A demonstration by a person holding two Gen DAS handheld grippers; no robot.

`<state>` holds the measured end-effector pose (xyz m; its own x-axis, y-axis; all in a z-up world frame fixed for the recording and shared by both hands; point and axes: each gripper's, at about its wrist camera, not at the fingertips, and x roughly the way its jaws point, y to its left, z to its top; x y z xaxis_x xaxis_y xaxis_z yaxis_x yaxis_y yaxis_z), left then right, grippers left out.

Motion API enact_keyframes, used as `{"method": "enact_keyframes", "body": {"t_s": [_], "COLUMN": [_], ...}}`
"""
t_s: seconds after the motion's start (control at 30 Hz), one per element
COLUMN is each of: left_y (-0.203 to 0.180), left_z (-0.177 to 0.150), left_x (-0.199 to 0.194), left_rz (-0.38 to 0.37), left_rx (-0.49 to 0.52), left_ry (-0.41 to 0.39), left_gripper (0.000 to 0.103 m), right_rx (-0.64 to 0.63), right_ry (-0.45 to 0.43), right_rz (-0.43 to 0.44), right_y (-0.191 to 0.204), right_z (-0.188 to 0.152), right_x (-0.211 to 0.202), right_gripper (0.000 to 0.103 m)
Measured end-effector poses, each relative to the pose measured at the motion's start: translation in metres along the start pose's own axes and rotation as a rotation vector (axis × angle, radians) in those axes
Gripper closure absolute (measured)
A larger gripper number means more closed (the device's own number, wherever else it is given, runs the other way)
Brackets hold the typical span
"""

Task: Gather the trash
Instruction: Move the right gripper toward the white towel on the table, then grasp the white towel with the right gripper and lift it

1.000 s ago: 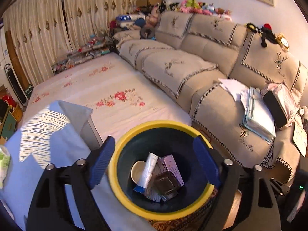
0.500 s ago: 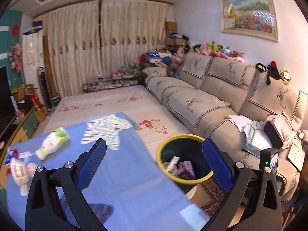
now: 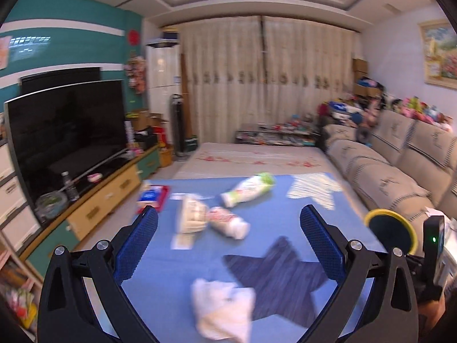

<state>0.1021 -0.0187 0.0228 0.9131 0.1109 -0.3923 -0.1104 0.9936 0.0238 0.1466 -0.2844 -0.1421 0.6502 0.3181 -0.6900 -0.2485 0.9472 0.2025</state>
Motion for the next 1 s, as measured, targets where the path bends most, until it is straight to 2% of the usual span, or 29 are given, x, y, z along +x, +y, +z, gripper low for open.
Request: {"method": "enact_keyframes", "body": {"t_s": [0.13,0.2,0.23,0.3,0.4,0.5,0.67,0.73,0.8,0.87,1.0], "left_y": [0.056,0.074,0.080,0.095,0.115,0.115,0.127,0.131,0.130,0.130,0.122], "left_z": [-0.008,-0.011,-0.012,-0.016,-0.020,-0.022,-0.025,-0.027,-0.028,-0.030,-0.032], "left_x": [-0.008,-0.008,-0.006,-0.003,0.004,0.005,0.007,0.011,0.014,0.018,0.018], "left_rz": [0.096,0.115,0.121,0.133,0.141,0.139,0.145,0.145,0.140,0.134,0.129], "left_rx": [-0.054,-0.077,-0.084,-0.095,-0.110,-0.122,-0.136,-0.146,-0.154,-0.155,-0.144], "left_ry": [-0.007,-0.003,-0.001,0.004,0.010,0.014,0.011,0.015,0.024,0.032,0.040], "left_gripper": [0.005,0.005,0.005,0.005,0.005,0.005,0.005,0.005,0.005,0.005,0.005], "right_rx": [-0.138,-0.200,-0.214,-0.246,-0.295,-0.321,-0.341,-0.350,-0.361,-0.357,-0.335], "right_ry": [0.055,0.071,0.078,0.089,0.115,0.148,0.190,0.213,0.217,0.213,0.183], "right_rz": [0.146,0.208,0.227,0.263,0.264,0.247,0.214,0.203,0.194,0.207,0.228], "right_y": [0.085,0.122,0.133,0.159,0.187,0.204,0.215,0.217,0.217,0.214,0.203], "right_z": [0.008,0.007,0.006,0.005,0.005,0.005,-0.002,-0.005,-0.007,-0.007,-0.003], "right_x": [0.021,0.026,0.027,0.033,0.045,0.063,0.079,0.084,0.089,0.087,0.076], "right_gripper": [0.054,0.053,0.052,0.042,0.042,0.042,0.042,0.055,0.081,0.092,0.094]}}
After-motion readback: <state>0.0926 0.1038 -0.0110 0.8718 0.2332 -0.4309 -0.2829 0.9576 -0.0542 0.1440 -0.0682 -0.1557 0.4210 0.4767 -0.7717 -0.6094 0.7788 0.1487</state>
